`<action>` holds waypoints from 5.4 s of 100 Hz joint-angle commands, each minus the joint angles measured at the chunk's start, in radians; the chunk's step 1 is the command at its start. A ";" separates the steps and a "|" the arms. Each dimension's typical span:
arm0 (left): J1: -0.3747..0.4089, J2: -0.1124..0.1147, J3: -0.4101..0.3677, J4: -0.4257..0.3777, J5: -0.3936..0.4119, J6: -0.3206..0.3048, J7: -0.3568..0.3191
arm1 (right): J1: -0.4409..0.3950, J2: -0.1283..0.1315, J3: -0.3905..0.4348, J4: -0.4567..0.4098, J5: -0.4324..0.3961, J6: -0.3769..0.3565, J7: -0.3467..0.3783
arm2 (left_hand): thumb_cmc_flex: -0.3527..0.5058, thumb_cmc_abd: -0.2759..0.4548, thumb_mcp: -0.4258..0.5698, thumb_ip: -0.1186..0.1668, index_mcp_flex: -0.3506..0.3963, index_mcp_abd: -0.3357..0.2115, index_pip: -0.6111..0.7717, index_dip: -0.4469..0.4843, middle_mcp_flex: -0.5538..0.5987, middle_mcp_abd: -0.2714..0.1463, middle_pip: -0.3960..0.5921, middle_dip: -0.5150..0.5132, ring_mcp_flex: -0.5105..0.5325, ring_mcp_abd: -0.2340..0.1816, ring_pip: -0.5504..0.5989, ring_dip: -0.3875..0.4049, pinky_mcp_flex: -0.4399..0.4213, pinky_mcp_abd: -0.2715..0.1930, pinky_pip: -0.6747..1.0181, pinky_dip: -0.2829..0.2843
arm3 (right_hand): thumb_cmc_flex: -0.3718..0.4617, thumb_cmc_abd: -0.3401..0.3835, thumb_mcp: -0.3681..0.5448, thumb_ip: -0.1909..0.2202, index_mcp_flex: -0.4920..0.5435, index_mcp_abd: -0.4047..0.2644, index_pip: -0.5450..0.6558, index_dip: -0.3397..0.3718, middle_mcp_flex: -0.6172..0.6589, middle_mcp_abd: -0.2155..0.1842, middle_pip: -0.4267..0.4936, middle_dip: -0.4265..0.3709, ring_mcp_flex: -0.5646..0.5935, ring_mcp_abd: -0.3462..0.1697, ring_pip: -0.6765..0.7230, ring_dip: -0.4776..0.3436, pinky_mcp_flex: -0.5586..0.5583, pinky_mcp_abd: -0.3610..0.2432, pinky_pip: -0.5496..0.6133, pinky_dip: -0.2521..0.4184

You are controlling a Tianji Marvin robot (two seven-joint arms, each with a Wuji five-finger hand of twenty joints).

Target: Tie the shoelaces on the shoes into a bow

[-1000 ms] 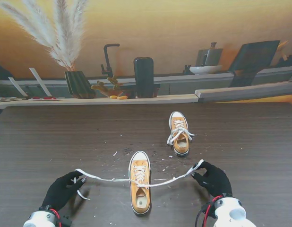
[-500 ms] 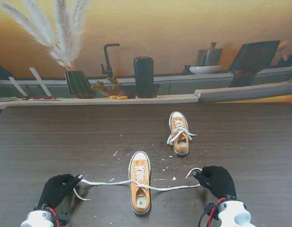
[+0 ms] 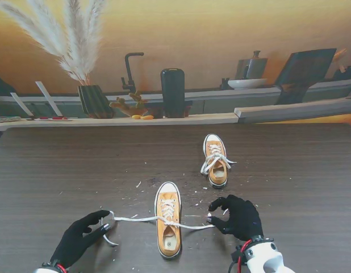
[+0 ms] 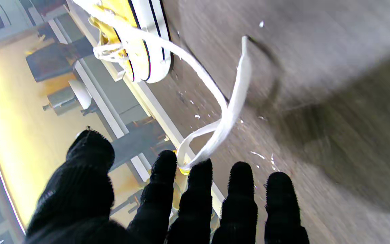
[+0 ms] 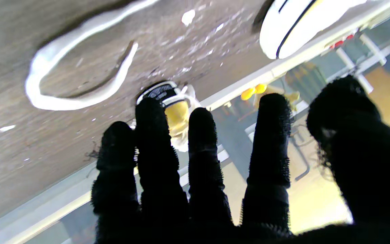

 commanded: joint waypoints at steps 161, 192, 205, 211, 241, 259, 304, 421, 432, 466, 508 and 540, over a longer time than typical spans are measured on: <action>0.040 -0.013 0.030 -0.029 0.093 -0.033 0.107 | 0.137 -0.003 -0.200 0.103 0.107 -0.033 0.079 | 0.101 -0.037 0.037 -0.010 0.166 -0.088 0.479 0.069 0.149 -0.015 0.105 0.032 0.089 -0.013 0.111 0.017 0.055 0.004 0.095 0.010 | 0.132 0.048 0.095 -0.005 0.165 0.066 0.269 0.207 0.017 -0.037 0.025 -0.010 -0.036 -0.026 -0.028 -0.024 -0.050 -0.046 -0.018 -0.015; 0.046 -0.016 0.040 -0.044 0.090 -0.063 0.124 | 0.064 -0.014 -0.124 0.009 0.223 -0.086 0.104 | 0.063 0.015 0.034 0.002 0.157 -0.052 0.209 0.039 0.119 -0.013 0.080 0.022 0.065 -0.010 0.091 0.010 0.039 0.001 0.073 0.002 | 0.160 0.089 0.068 0.002 0.121 0.108 0.283 0.268 0.222 0.024 -0.146 -0.155 0.054 0.106 -0.089 -0.459 -0.032 -0.002 -0.166 -0.157; 0.053 -0.018 0.048 -0.063 0.103 -0.086 0.145 | 0.054 -0.016 -0.102 -0.018 0.295 -0.091 0.143 | 0.052 0.029 0.028 0.005 0.152 -0.050 0.145 0.030 0.115 -0.014 0.073 0.018 0.062 -0.009 0.083 0.009 0.037 0.001 0.068 0.002 | 0.166 0.103 0.066 0.001 0.100 0.127 0.309 0.262 0.446 0.005 -0.190 -0.222 0.206 0.154 -0.084 -0.810 0.032 0.006 -0.209 -0.267; 0.054 -0.019 0.053 -0.073 0.110 -0.095 0.155 | 0.053 -0.017 -0.096 -0.025 0.342 -0.096 0.165 | 0.050 0.034 0.027 0.006 0.157 -0.045 0.138 0.029 0.116 -0.013 0.072 0.018 0.063 -0.009 0.082 0.008 0.037 0.001 0.068 0.002 | 0.170 0.100 0.072 0.001 0.096 0.149 0.320 0.255 0.515 -0.007 -0.154 -0.211 0.253 0.162 -0.062 -0.862 0.053 -0.008 -0.219 -0.301; 0.060 -0.022 0.068 -0.113 0.140 -0.103 0.188 | 0.056 -0.016 -0.078 -0.057 0.625 -0.099 0.308 | 0.049 0.036 0.023 0.011 0.168 -0.050 0.133 0.053 0.109 -0.012 0.067 0.017 0.052 -0.007 0.071 0.006 0.024 -0.003 0.051 -0.002 | 0.189 0.139 0.035 0.007 0.039 0.228 0.381 0.242 0.515 -0.022 0.315 -0.009 0.319 0.138 0.484 -0.629 0.320 0.160 -0.045 -0.349; 0.047 -0.018 0.084 -0.121 0.222 -0.088 0.218 | 0.057 -0.006 -0.073 -0.074 0.604 -0.081 0.341 | 0.031 0.058 0.000 0.013 0.111 -0.060 0.064 0.029 0.037 -0.012 0.027 0.000 -0.003 -0.014 0.024 -0.011 -0.010 -0.022 -0.014 -0.014 | 0.164 0.155 0.018 0.006 0.021 0.174 0.383 0.221 0.500 -0.069 0.290 0.032 0.350 -0.259 1.071 -0.051 0.716 0.147 0.503 -0.001; -0.080 -0.004 0.176 -0.085 0.415 0.036 0.315 | 0.064 0.008 -0.071 -0.102 0.575 -0.044 0.388 | 0.029 -0.056 0.043 0.022 0.119 -0.075 0.133 0.072 0.014 -0.047 0.019 -0.006 -0.028 -0.028 -0.029 -0.023 -0.017 -0.031 -0.082 0.008 | 0.161 0.160 0.007 0.006 0.023 0.160 0.368 0.193 0.488 -0.057 0.222 0.017 0.359 -0.466 1.205 0.083 0.757 -0.020 0.710 0.099; -0.392 0.082 0.499 0.024 0.713 0.597 -0.046 | 0.052 0.019 -0.049 -0.125 0.594 -0.010 0.445 | 0.018 -0.148 0.040 0.039 0.143 -0.024 0.087 0.057 -0.012 -0.043 0.021 0.010 -0.035 -0.056 -0.012 -0.004 0.011 -0.069 -0.061 0.029 | 0.163 0.181 -0.012 0.009 0.018 0.153 0.359 0.191 0.477 -0.052 0.207 0.022 0.360 -0.465 1.199 0.090 0.756 -0.020 0.710 0.095; -0.415 0.084 0.519 0.044 0.719 0.603 -0.056 | 0.049 0.019 -0.046 -0.127 0.595 -0.009 0.446 | 0.022 -0.155 0.045 0.041 0.134 -0.029 0.097 0.063 -0.013 -0.045 0.022 0.011 -0.033 -0.059 -0.008 -0.004 0.013 -0.070 -0.057 0.028 | 0.163 0.182 -0.013 0.009 0.018 0.153 0.359 0.191 0.478 -0.051 0.207 0.023 0.360 -0.465 1.198 0.091 0.756 -0.020 0.709 0.095; -0.474 0.088 0.581 0.108 0.750 0.646 -0.053 | 0.044 0.019 -0.038 -0.129 0.599 -0.002 0.450 | 0.023 -0.173 0.069 0.044 0.122 -0.049 0.155 0.091 -0.003 -0.051 0.037 0.018 -0.024 -0.063 0.010 0.000 0.022 -0.071 -0.034 0.025 | 0.164 0.185 -0.015 0.009 0.018 0.156 0.357 0.193 0.476 -0.050 0.205 0.023 0.360 -0.464 1.197 0.092 0.756 -0.019 0.709 0.094; -0.431 0.082 0.562 0.093 0.779 0.664 0.013 | 0.044 0.020 -0.039 -0.126 0.600 -0.004 0.454 | 0.027 -0.179 0.096 0.041 0.112 -0.055 0.215 0.115 0.003 -0.050 0.050 0.025 -0.017 -0.065 0.029 0.004 0.026 -0.067 -0.012 0.019 | 0.164 0.189 -0.017 0.010 0.018 0.155 0.355 0.194 0.475 -0.049 0.203 0.024 0.360 -0.464 1.197 0.093 0.756 -0.019 0.709 0.094; -0.407 0.093 0.543 0.062 0.828 0.671 -0.040 | 0.044 0.022 -0.043 -0.131 0.597 0.005 0.459 | 0.048 -0.239 0.125 0.042 0.084 -0.071 0.252 0.132 -0.003 -0.062 0.046 0.022 -0.020 -0.072 0.023 -0.001 0.022 -0.076 -0.018 0.008 | 0.163 0.192 -0.020 0.009 0.017 0.155 0.352 0.195 0.474 -0.048 0.202 0.024 0.360 -0.464 1.196 0.094 0.756 -0.019 0.709 0.094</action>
